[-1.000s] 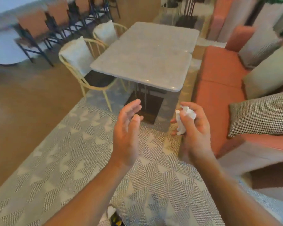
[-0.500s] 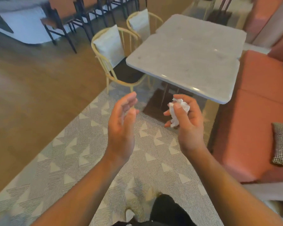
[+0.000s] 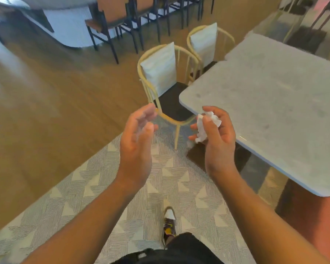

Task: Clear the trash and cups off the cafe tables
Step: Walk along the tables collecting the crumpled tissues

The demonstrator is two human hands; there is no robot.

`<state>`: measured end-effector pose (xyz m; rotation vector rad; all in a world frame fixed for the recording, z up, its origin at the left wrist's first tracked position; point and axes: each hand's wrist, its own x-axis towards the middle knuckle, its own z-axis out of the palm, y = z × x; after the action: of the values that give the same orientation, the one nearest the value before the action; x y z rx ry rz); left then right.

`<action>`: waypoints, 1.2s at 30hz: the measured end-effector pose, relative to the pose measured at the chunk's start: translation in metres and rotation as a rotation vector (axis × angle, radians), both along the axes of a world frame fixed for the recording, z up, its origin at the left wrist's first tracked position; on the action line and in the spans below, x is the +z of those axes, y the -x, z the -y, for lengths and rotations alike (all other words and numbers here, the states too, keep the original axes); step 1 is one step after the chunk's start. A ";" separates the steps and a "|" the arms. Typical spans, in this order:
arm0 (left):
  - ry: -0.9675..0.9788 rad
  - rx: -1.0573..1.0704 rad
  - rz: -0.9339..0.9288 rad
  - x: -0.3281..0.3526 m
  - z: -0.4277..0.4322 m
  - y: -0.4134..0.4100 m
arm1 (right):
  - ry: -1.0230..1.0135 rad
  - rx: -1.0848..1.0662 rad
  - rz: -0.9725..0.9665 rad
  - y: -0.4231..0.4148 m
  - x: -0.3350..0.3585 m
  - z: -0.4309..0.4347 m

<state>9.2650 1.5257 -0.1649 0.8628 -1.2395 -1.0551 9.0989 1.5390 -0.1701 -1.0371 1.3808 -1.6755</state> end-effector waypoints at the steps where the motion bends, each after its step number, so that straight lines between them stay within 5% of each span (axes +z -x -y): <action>1: 0.002 0.020 -0.008 0.003 0.021 0.001 | -0.003 0.011 0.002 0.000 0.004 0.026; 12: 0.000 0.136 -0.038 0.010 0.224 -0.045 | 0.021 0.143 0.025 -0.039 0.010 0.254; 27: 0.079 0.168 0.103 0.008 0.511 -0.240 | 0.078 0.212 0.103 -0.230 0.018 0.550; 36: 0.064 0.178 0.119 0.020 0.656 -0.303 | 0.114 0.217 0.108 -0.277 0.012 0.695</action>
<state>9.5684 0.8699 -0.1451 0.9792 -1.2630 -0.8279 9.3756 0.8437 -0.1576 -1.1014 1.0743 -1.6373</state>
